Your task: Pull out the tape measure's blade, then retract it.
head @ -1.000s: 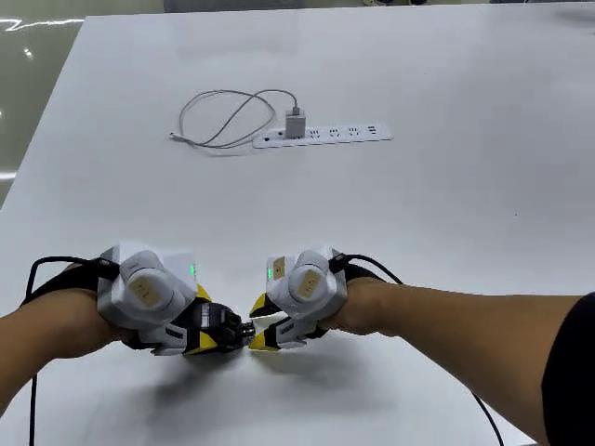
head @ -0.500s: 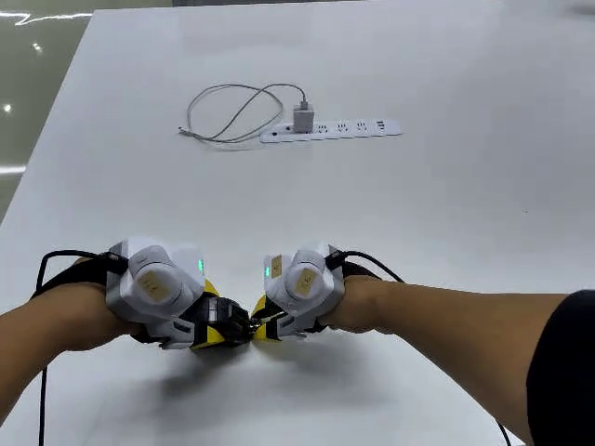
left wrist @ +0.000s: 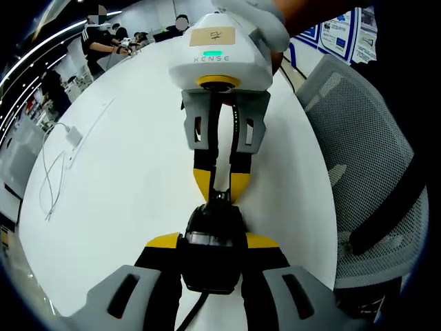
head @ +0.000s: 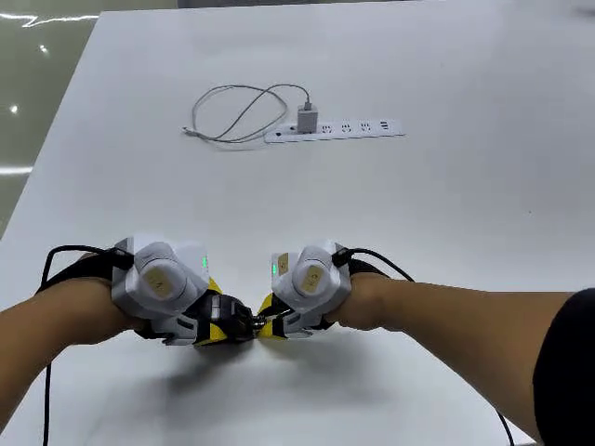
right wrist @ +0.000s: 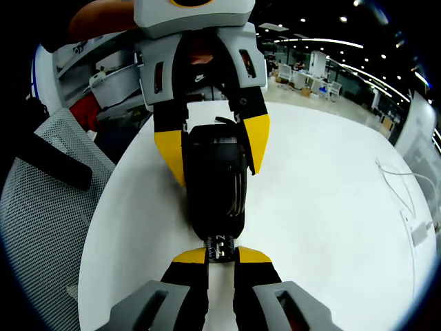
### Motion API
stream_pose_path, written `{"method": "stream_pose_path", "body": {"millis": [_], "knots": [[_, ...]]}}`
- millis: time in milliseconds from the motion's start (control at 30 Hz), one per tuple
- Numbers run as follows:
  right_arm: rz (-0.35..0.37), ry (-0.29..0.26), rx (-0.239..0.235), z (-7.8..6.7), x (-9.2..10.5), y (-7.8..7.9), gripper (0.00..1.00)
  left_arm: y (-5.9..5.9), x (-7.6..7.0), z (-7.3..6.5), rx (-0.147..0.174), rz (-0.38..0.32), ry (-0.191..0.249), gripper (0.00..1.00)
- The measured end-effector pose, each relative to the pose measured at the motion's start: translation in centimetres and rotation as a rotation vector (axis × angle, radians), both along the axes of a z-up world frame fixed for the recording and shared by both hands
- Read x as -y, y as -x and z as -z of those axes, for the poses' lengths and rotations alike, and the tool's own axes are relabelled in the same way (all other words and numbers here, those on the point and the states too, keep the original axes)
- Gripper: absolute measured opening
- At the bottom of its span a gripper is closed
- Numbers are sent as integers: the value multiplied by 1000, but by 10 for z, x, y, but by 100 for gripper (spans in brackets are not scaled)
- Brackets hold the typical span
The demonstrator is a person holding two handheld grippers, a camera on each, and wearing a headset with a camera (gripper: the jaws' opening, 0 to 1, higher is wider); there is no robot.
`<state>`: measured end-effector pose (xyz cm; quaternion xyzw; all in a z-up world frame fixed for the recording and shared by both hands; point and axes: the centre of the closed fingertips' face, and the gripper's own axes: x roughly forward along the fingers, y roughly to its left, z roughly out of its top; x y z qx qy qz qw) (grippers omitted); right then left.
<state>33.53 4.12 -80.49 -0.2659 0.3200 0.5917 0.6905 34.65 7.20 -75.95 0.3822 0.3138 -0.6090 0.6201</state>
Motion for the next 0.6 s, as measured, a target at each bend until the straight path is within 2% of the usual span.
{"method": "stream_pose_path", "body": {"millis": [600], "knots": [[15,26,0,0,11,2,9,-1,-1,0,-10,-5,-3,28]]}}
